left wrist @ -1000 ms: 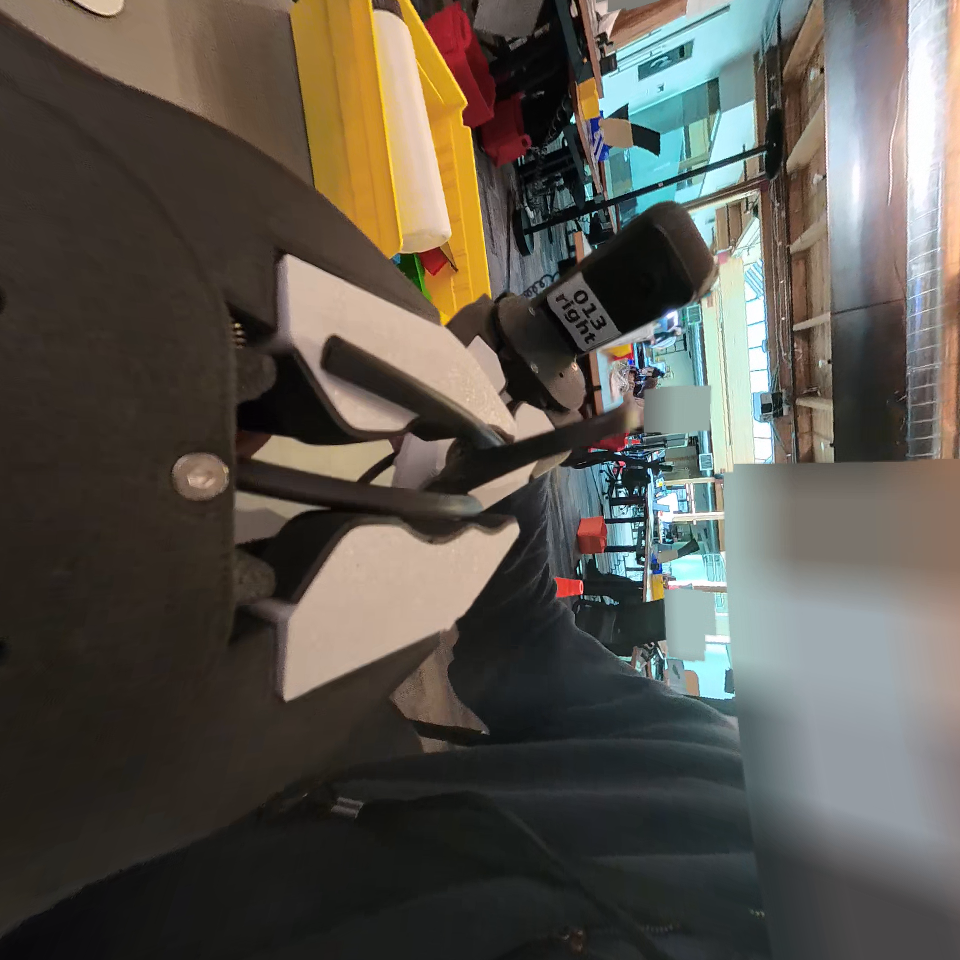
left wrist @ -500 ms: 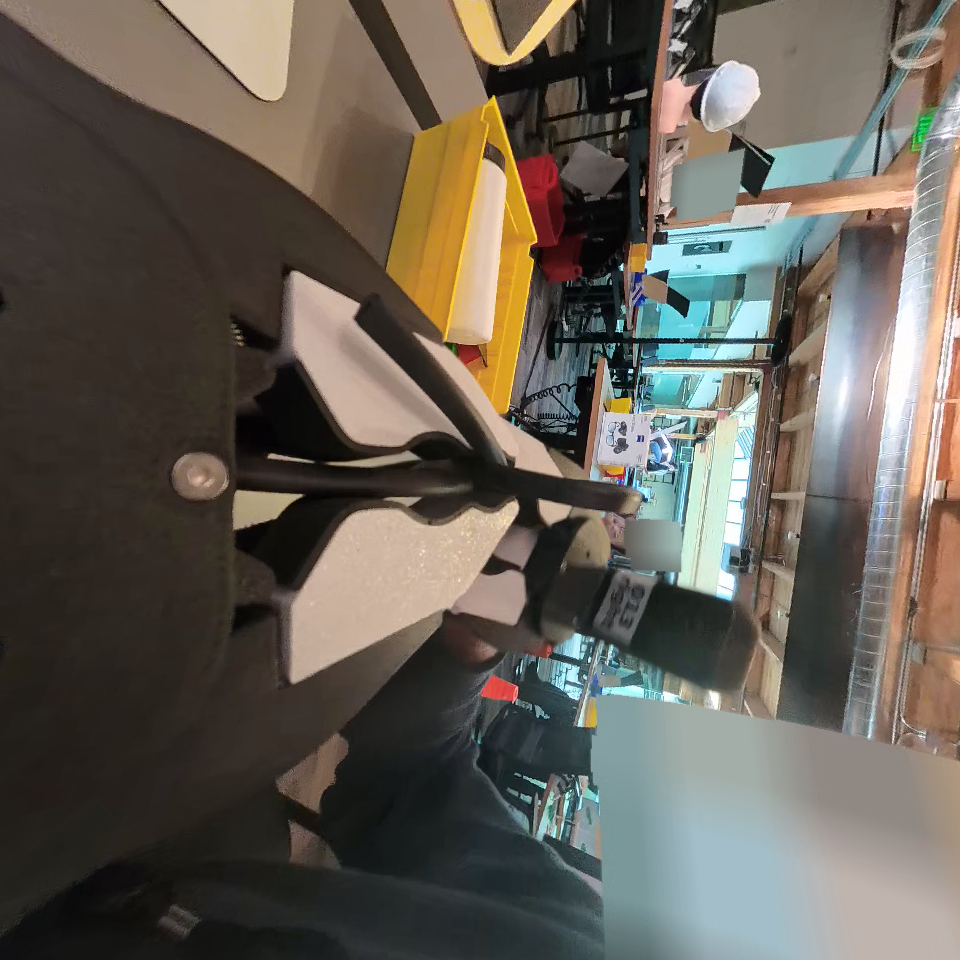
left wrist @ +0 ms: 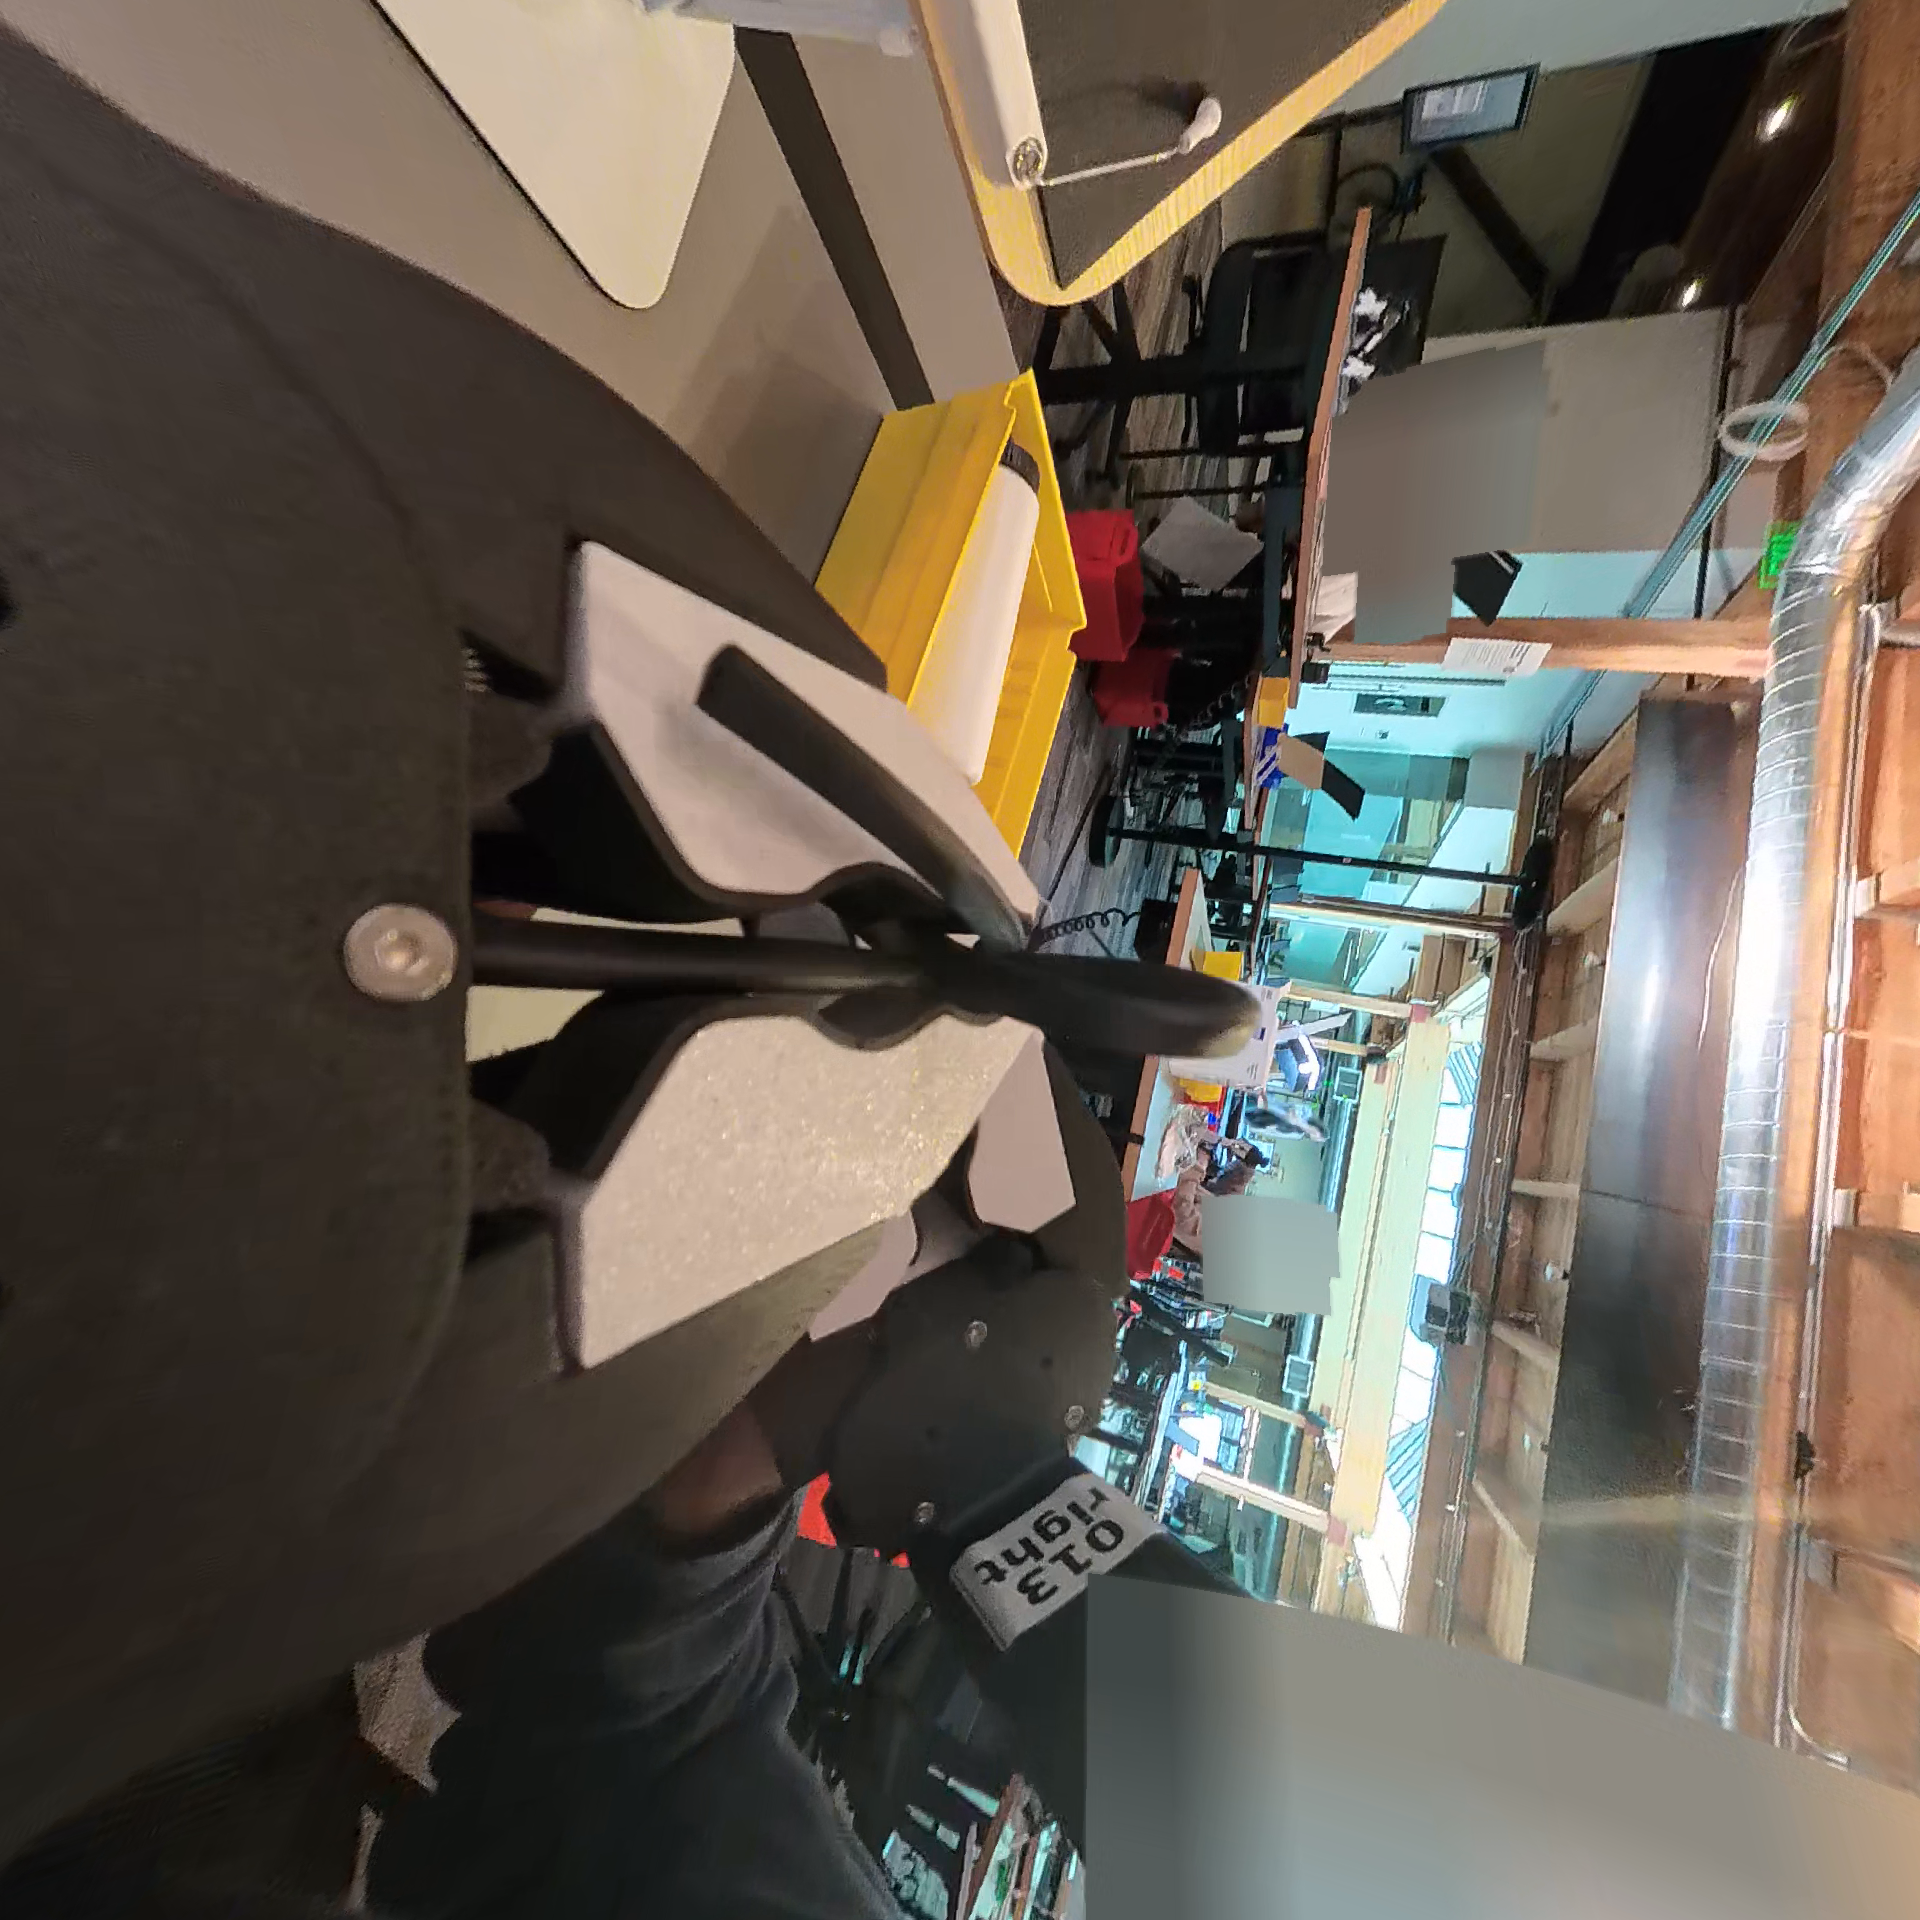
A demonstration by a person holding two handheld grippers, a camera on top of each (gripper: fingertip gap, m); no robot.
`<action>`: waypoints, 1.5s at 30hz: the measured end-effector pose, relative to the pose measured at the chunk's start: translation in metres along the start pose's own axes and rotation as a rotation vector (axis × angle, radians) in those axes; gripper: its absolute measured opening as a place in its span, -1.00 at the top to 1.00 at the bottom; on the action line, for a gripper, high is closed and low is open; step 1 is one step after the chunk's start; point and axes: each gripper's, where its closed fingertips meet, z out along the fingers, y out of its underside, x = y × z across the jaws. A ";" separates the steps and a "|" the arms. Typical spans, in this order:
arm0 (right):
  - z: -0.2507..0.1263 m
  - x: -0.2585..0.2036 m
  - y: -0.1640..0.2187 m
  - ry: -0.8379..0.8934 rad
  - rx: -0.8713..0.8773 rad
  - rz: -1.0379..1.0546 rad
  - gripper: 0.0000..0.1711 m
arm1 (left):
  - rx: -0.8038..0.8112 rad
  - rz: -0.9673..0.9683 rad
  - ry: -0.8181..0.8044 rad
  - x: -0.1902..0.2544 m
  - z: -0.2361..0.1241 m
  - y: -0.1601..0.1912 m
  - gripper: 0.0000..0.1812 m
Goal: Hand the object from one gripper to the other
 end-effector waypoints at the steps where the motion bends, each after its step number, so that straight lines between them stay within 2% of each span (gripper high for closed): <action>1: 0.000 0.000 0.001 -0.006 -0.006 -0.004 0.93 | 0.000 -0.001 -0.011 -0.001 0.000 0.000 0.90; 5: 0.001 -0.005 0.003 -0.092 -0.017 -0.005 0.95 | -0.002 0.007 -0.017 -0.003 -0.002 0.003 0.90; 9: 0.000 -0.012 0.004 -0.244 0.010 0.107 0.94 | -0.006 0.014 0.006 -0.003 -0.005 0.005 0.85; 11: -0.004 -0.024 0.003 -0.407 0.035 0.200 0.94 | -0.011 0.045 0.014 -0.002 -0.007 0.006 0.80; 15: -0.015 -0.042 0.001 -0.696 0.087 0.334 0.95 | -0.022 0.105 0.131 0.012 -0.010 0.008 0.63; 17: -0.019 -0.046 0.004 -0.788 0.084 0.350 0.94 | -0.037 0.119 0.179 0.016 -0.011 0.012 0.57; 22: -0.036 -0.063 -0.001 -1.016 0.090 0.358 0.94 | -0.065 0.148 0.275 0.027 -0.011 0.020 0.55; 25: -0.049 -0.069 -0.005 -1.168 0.106 0.400 0.94 | -0.082 0.165 0.347 0.039 -0.012 0.026 0.61; 28: -0.063 -0.073 -0.008 -1.331 0.130 0.437 0.94 | -0.083 0.196 0.375 0.044 -0.012 0.028 0.86; 32: -0.077 -0.076 -0.013 -1.521 0.155 0.491 0.94 | -0.081 0.223 0.427 0.054 -0.012 0.027 0.89; 34: -0.064 -0.069 -0.013 -1.461 0.162 0.526 0.94 | -0.086 0.211 0.374 0.047 -0.009 0.025 0.91; 36: -0.043 -0.057 -0.012 -1.270 0.177 0.507 0.93 | -0.065 0.146 0.299 0.029 -0.009 0.018 0.91; 39: -0.027 -0.041 -0.011 -1.011 0.189 0.445 0.80 | -0.027 0.044 0.208 0.008 -0.009 0.011 0.91; 45: -0.005 -0.014 0.008 -0.422 0.052 0.103 0.61 | 0.015 -0.095 0.113 -0.013 -0.005 0.008 0.92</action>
